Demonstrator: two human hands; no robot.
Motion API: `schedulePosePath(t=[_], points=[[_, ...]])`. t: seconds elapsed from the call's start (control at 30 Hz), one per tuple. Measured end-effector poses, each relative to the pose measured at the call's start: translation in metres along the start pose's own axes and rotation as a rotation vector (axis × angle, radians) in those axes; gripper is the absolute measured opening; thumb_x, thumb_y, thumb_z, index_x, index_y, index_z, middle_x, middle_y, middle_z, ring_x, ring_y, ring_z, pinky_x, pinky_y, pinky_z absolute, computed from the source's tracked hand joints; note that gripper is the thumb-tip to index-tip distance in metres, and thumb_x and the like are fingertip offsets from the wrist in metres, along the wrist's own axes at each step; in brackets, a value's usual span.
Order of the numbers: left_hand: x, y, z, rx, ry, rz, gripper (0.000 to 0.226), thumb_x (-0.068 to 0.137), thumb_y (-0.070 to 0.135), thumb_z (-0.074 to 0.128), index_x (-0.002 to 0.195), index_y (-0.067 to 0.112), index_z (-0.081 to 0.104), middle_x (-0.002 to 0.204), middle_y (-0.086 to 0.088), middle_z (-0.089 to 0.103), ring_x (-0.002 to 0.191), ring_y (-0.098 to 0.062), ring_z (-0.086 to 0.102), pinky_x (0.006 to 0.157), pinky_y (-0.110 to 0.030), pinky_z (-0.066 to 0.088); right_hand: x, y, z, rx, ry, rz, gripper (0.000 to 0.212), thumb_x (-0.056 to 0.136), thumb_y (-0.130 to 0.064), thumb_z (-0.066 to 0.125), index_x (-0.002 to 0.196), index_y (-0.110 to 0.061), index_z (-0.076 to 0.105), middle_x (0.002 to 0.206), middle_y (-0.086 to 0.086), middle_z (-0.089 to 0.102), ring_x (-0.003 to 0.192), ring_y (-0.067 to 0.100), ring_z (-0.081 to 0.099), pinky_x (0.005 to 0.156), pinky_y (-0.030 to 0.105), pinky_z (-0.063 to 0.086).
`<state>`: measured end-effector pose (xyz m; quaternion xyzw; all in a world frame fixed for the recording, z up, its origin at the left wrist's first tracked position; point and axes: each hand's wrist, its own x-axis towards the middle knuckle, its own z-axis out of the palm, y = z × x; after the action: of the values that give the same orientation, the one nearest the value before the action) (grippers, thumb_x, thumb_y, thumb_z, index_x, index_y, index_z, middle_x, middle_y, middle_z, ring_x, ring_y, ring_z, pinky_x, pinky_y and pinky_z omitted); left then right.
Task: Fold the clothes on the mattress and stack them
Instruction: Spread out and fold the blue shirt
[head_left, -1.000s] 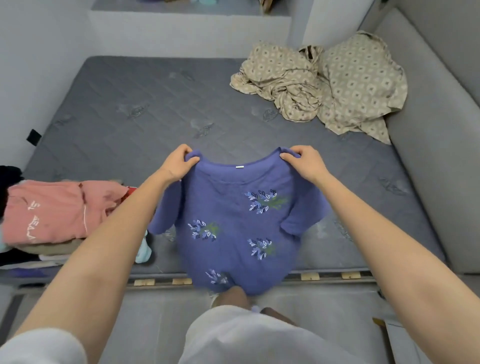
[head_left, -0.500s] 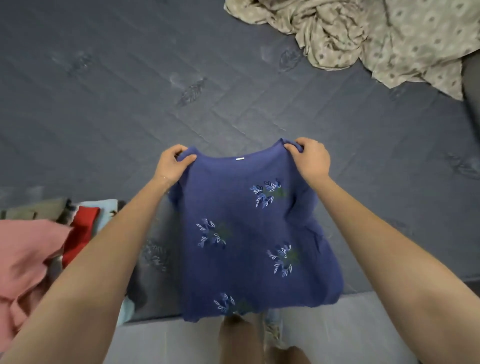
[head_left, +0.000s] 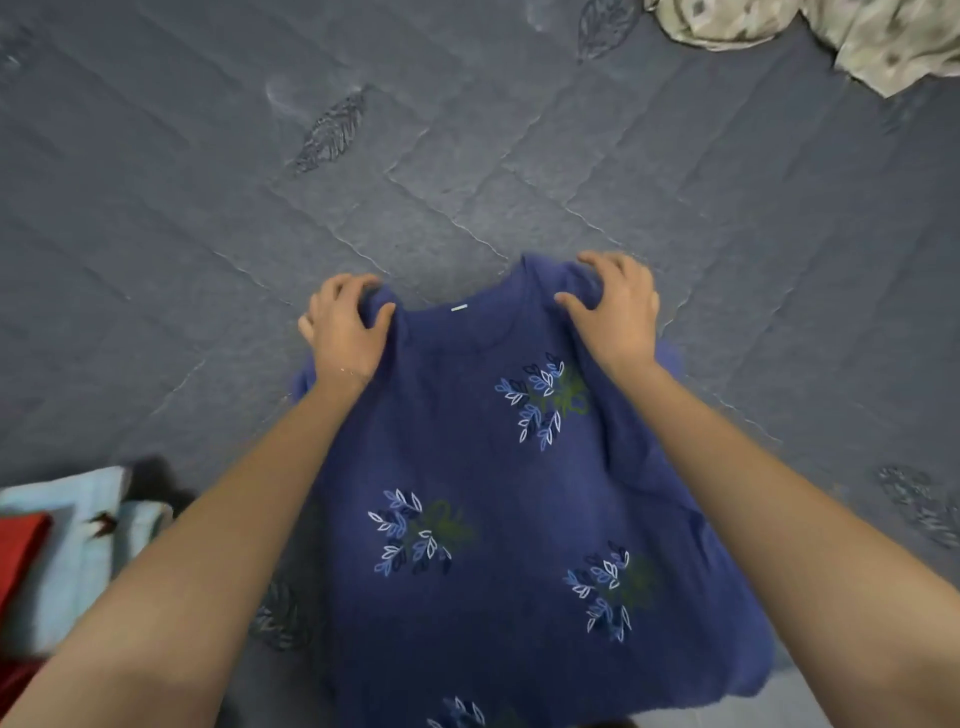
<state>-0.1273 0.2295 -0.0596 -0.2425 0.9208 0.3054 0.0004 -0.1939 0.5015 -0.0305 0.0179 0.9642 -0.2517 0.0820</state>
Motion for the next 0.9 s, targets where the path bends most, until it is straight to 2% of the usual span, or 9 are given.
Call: schedulePosePath(t=[0.1, 0.2, 0.3, 0.4, 0.5, 0.57, 0.67, 0.8, 0.9], points=[[-0.017, 0.02, 0.012, 0.028, 0.031, 0.187, 0.036, 0.088, 0.018, 0.064, 0.124, 0.017, 0.062, 0.136, -0.005, 0.05, 0.13, -0.025, 0.041, 0.111, -0.041, 0.021, -0.017, 0.021, -0.004, 0.022, -0.009, 0.102, 0.069, 0.082, -0.039, 0.075, 0.142, -0.02, 0.047, 0.138, 0.006, 0.045, 0.13, 0.028, 0.037, 0.106, 0.041, 0.031], [-0.028, 0.048, 0.04, 0.035, -0.094, 0.326, 0.036, 0.092, 0.015, 0.062, 0.127, 0.014, 0.061, 0.142, -0.01, 0.048, 0.138, -0.032, 0.036, 0.114, -0.05, 0.021, -0.039, 0.057, -0.005, 0.003, -0.041, 0.239, 0.082, 0.078, -0.042, 0.078, 0.146, -0.017, 0.039, 0.142, 0.009, 0.04, 0.132, 0.031, 0.035, 0.109, 0.044, 0.031], [-0.036, 0.078, 0.081, 0.034, -0.223, 0.422, 0.038, 0.097, 0.019, 0.056, 0.135, 0.015, 0.056, 0.15, -0.007, 0.04, 0.144, -0.029, 0.026, 0.119, -0.045, 0.011, -0.05, 0.096, -0.001, 0.021, -0.058, 0.34, 0.089, 0.077, -0.04, 0.079, 0.148, -0.01, 0.035, 0.142, 0.013, 0.039, 0.133, 0.032, 0.035, 0.111, 0.042, 0.027], [-0.035, 0.099, 0.107, 0.081, -0.294, 0.474, 0.043, 0.1, 0.022, 0.05, 0.142, 0.019, 0.047, 0.156, -0.004, 0.032, 0.148, -0.025, 0.018, 0.12, -0.041, 0.008, -0.046, 0.113, 0.001, 0.123, -0.044, 0.339, 0.066, 0.082, -0.031, 0.077, 0.135, -0.005, 0.049, 0.131, 0.014, 0.051, 0.124, 0.032, 0.044, 0.106, 0.039, 0.033], [-0.031, 0.125, 0.134, 0.153, -0.337, 0.481, 0.045, 0.102, 0.026, 0.045, 0.146, 0.024, 0.039, 0.158, -0.001, 0.027, 0.149, -0.022, 0.014, 0.119, -0.04, 0.008, -0.033, 0.129, -0.004, 0.287, -0.018, 0.314, 0.017, 0.086, -0.017, 0.072, 0.094, -0.003, 0.066, 0.093, 0.011, 0.065, 0.09, 0.027, 0.059, 0.082, 0.035, 0.044], [-0.028, 0.141, 0.147, 0.19, -0.346, 0.486, 0.045, 0.103, 0.027, 0.041, 0.148, 0.026, 0.036, 0.159, -0.001, 0.023, 0.149, -0.022, 0.01, 0.119, -0.04, 0.005, -0.024, 0.134, -0.01, 0.38, -0.002, 0.321, 0.015, 0.087, -0.016, 0.071, 0.078, -0.009, 0.062, 0.074, 0.001, 0.06, 0.07, 0.015, 0.054, 0.068, 0.03, 0.043], [-0.024, 0.159, 0.161, 0.23, -0.349, 0.502, 0.044, 0.104, 0.026, 0.037, 0.148, 0.026, 0.036, 0.161, -0.001, 0.018, 0.15, -0.022, 0.006, 0.119, -0.04, 0.0, -0.012, 0.138, -0.021, 0.518, 0.009, 0.302, 0.029, 0.091, -0.016, 0.067, 0.069, -0.02, 0.047, 0.065, -0.009, 0.047, 0.058, -0.001, 0.042, 0.059, 0.016, 0.036], [-0.018, 0.177, 0.17, 0.303, -0.331, 0.506, 0.041, 0.105, 0.028, 0.035, 0.145, 0.023, 0.043, 0.154, -0.002, 0.033, 0.147, -0.024, 0.015, 0.119, -0.042, 0.002, 0.005, 0.146, -0.035, 0.634, 0.031, 0.332, 0.025, 0.099, -0.02, 0.055, 0.078, -0.019, 0.041, 0.07, -0.011, 0.042, 0.057, -0.007, 0.041, 0.061, 0.009, 0.036], [-0.017, 0.188, 0.17, 0.322, -0.324, 0.499, 0.036, 0.102, 0.024, 0.043, 0.137, 0.019, 0.052, 0.143, -0.006, 0.042, 0.137, -0.028, 0.028, 0.115, -0.043, 0.011, 0.017, 0.158, -0.05, 0.649, 0.098, 0.347, 0.019, 0.099, -0.021, 0.055, 0.084, -0.018, 0.042, 0.072, -0.013, 0.044, 0.057, -0.011, 0.043, 0.061, 0.007, 0.037]])
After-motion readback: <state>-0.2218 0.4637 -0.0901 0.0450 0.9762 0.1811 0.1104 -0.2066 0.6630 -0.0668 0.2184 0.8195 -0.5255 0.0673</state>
